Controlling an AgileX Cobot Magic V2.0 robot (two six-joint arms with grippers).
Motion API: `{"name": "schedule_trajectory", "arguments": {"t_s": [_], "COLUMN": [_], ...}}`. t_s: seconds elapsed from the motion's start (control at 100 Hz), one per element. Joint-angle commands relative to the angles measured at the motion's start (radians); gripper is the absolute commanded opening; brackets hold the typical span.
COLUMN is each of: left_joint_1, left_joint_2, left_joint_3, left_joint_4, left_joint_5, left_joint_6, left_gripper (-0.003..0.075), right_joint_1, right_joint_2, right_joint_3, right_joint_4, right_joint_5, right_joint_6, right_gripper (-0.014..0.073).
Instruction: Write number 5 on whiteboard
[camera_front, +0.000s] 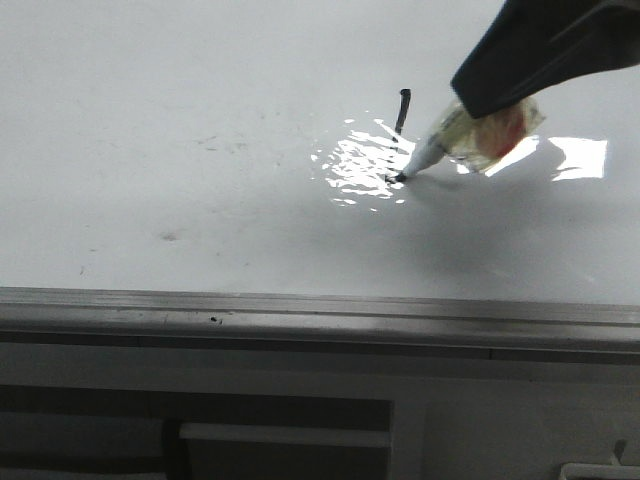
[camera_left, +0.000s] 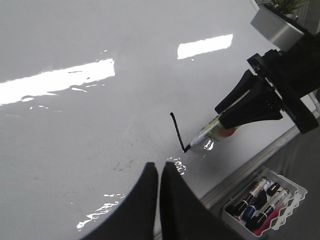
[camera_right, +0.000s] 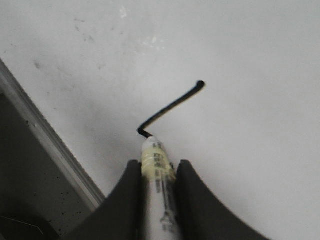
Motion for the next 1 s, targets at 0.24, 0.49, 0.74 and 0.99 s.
{"name": "schedule_trajectory", "arguments": {"t_s": [0.24,0.49,0.74,0.99], "left_joint_1": [0.004,0.004,0.004,0.004], "left_joint_2": [0.002,0.002,0.002,0.002], "left_joint_3": [-0.026,-0.026,-0.026,-0.026], "left_joint_4": [-0.015,-0.026,-0.028,-0.03], "left_joint_5": [-0.061,-0.063,-0.064,-0.064], "left_joint_6": [-0.01,-0.01,-0.01,-0.01], "left_gripper": [-0.002,-0.002,-0.002,-0.002], "right_joint_1": [-0.029,0.126,0.137,0.137], "right_joint_2": [-0.074,0.067,0.082,-0.075], "right_joint_3": [0.007,0.035,-0.086,-0.115], "right_joint_4": [-0.074,-0.003,-0.009,-0.135], "right_joint_5": [0.187,0.006,0.054,0.056], "right_joint_6": [0.023,0.023,0.023,0.023], "right_gripper": [-0.006,-0.006,-0.006,-0.006]}}
